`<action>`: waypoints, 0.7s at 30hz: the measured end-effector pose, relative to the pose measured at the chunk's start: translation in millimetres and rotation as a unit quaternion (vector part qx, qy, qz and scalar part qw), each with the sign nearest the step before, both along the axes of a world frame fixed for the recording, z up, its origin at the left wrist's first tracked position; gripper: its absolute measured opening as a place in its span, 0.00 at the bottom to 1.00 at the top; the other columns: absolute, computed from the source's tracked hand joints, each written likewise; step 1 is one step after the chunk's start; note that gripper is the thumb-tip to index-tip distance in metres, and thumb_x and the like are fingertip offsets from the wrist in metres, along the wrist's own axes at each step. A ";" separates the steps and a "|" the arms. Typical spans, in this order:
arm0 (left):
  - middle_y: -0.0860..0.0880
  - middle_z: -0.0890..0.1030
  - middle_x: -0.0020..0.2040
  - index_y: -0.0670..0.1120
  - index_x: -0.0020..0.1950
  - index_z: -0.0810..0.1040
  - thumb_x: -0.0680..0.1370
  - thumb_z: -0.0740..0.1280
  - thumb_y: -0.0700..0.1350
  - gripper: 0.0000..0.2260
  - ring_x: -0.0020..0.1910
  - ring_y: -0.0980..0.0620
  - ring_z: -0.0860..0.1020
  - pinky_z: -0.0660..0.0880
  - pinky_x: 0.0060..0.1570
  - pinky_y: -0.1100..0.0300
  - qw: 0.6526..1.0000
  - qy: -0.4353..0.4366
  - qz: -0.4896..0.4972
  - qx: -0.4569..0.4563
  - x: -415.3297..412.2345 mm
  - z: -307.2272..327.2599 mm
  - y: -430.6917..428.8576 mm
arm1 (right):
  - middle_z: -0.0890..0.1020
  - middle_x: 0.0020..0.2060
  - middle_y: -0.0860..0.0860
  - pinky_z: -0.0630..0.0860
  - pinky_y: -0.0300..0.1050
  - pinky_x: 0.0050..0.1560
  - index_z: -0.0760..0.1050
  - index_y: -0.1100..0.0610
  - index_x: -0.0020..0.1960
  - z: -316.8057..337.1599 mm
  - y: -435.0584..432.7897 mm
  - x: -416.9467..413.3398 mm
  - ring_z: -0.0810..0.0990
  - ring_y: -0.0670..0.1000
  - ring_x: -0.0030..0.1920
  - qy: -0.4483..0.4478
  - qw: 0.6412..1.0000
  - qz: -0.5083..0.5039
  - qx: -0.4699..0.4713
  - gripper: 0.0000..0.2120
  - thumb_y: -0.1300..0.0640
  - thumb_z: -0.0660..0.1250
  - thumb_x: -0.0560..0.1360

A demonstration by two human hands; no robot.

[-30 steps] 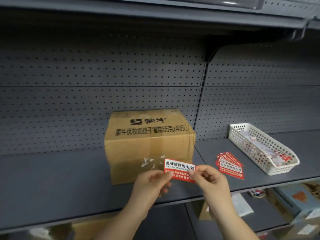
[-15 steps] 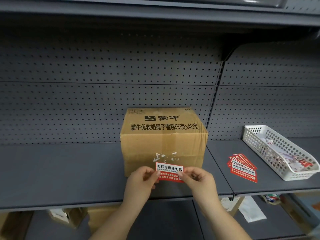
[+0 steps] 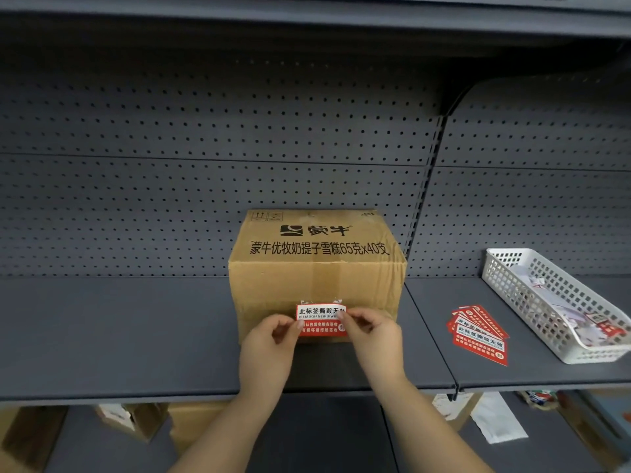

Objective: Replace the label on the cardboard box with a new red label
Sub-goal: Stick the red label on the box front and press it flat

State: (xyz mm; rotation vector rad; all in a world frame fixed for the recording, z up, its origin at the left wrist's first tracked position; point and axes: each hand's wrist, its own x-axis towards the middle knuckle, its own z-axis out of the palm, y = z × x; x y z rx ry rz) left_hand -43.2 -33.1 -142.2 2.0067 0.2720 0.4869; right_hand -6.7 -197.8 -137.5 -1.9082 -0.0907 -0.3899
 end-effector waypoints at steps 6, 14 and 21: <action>0.58 0.83 0.40 0.53 0.44 0.81 0.74 0.69 0.55 0.07 0.40 0.62 0.79 0.76 0.40 0.63 1.000 -0.005 0.026 0.003 9.4 -6.7 1.1 | 0.79 0.38 0.40 0.78 0.52 0.49 0.83 0.51 0.47 -3.2 2.9 1.2 0.78 0.48 0.46 -0.065 0.993 -0.019 -0.095 0.10 0.47 0.70 0.71; 0.58 0.83 0.39 0.52 0.45 0.82 0.74 0.68 0.55 0.08 0.39 0.62 0.79 0.76 0.38 0.64 0.999 -0.016 0.041 -0.001 15.0 -13.2 -3.3 | 0.73 0.34 0.34 0.78 0.55 0.46 0.82 0.52 0.44 -2.0 7.0 3.8 0.78 0.49 0.43 -0.077 0.992 -0.039 -0.091 0.09 0.47 0.70 0.71; 0.57 0.83 0.37 0.52 0.44 0.82 0.74 0.69 0.54 0.07 0.37 0.61 0.79 0.73 0.35 0.67 0.998 -0.030 0.057 0.000 17.0 -9.4 -8.1 | 0.77 0.35 0.40 0.79 0.52 0.44 0.81 0.50 0.44 -6.1 4.5 8.3 0.78 0.50 0.44 -0.056 0.993 -0.042 -0.098 0.13 0.42 0.67 0.71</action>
